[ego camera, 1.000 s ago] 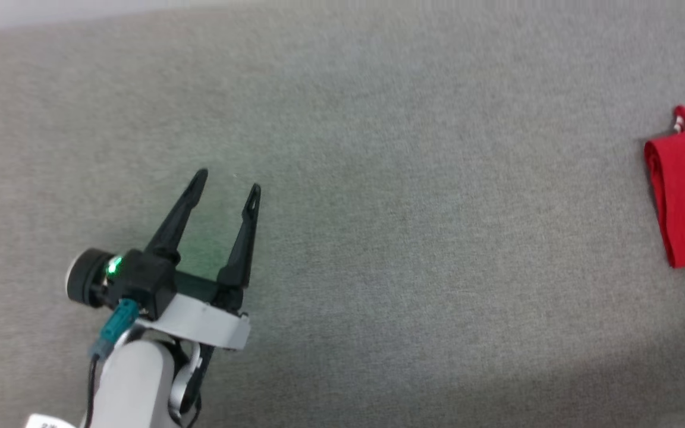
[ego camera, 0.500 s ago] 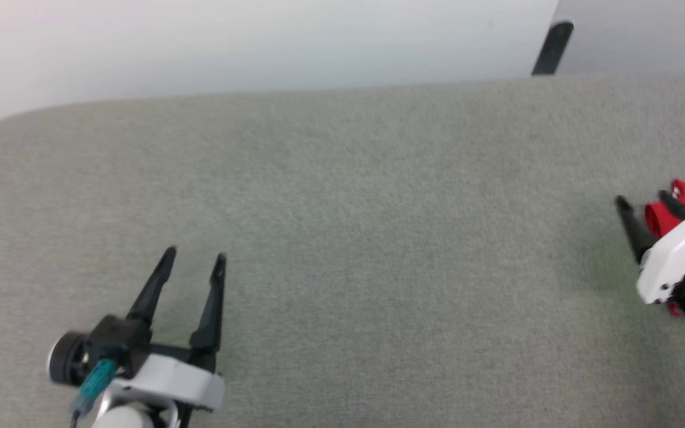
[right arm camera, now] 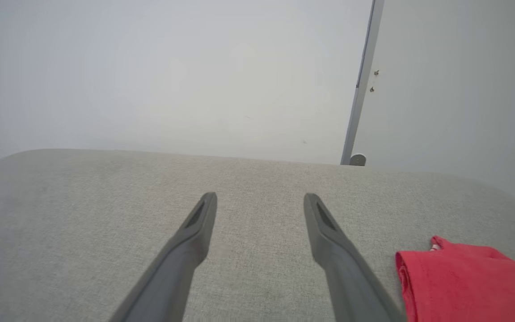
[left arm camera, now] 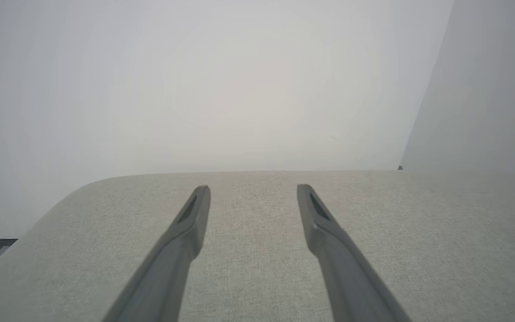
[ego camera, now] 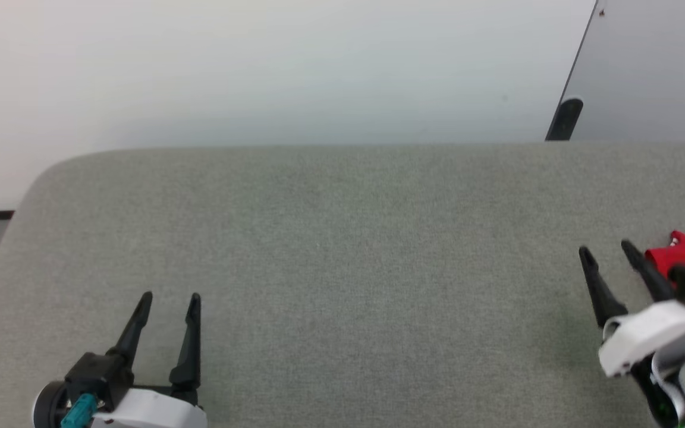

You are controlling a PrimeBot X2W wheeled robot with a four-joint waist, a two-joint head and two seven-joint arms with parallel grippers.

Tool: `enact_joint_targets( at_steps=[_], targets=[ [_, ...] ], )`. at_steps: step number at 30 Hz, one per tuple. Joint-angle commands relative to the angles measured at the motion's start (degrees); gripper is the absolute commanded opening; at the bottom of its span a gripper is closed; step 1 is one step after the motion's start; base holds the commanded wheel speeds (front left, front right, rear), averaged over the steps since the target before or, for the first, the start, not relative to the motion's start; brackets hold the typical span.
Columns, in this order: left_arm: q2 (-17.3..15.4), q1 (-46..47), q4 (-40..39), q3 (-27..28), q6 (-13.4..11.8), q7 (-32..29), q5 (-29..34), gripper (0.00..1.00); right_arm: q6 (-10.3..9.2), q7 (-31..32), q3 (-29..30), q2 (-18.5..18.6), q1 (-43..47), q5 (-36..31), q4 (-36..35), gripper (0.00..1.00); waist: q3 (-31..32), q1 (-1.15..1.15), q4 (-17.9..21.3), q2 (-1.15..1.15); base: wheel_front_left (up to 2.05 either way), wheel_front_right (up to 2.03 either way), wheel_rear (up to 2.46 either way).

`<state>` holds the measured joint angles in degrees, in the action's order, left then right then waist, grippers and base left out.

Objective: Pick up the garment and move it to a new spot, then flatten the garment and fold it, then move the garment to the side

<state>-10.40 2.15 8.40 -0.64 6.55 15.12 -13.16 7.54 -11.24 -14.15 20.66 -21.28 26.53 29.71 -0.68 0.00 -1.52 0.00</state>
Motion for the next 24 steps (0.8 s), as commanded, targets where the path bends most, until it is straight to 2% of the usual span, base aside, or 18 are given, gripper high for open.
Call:
enact_joint_targets(
  at_steps=[1, 9, 17, 24],
  targets=[
    [0.12, -0.68, 0.14, 0.27, 0.11, -0.02, -0.22, 1.0, -0.12, -0.7, 1.07, -0.72, 2.09, -0.57, -0.93, 1.0, 1.15, 0.0, -0.44, 0.0, 0.0, 0.0, 0.0],
    [0.77, -5.31, -0.63, 2.67, 0.32, -0.01, -1.93, 1.0, -0.12, -1.38, 8.08, -4.6, 11.8, -2.79, -7.78, 1.0, 2.27, 0.0, 0.11, 0.0, 0.0, 0.0, 0.0],
    [0.67, -11.14, -3.45, 3.28, 0.56, -0.01, -4.38, 1.0, -0.11, 0.67, 15.07, -8.19, 19.92, -5.5, -17.25, 1.0, 2.66, 0.0, 0.2, 0.0, 0.0, 0.0, 0.0],
    [0.33, -13.11, -5.62, 2.68, 0.61, -1.19, -5.51, 1.0, -0.11, 3.45, 18.33, -9.8, 23.58, -6.5, -23.29, 1.0, 2.24, 0.0, -0.13, 0.0, 0.0, 0.0, 0.0]
  ],
)
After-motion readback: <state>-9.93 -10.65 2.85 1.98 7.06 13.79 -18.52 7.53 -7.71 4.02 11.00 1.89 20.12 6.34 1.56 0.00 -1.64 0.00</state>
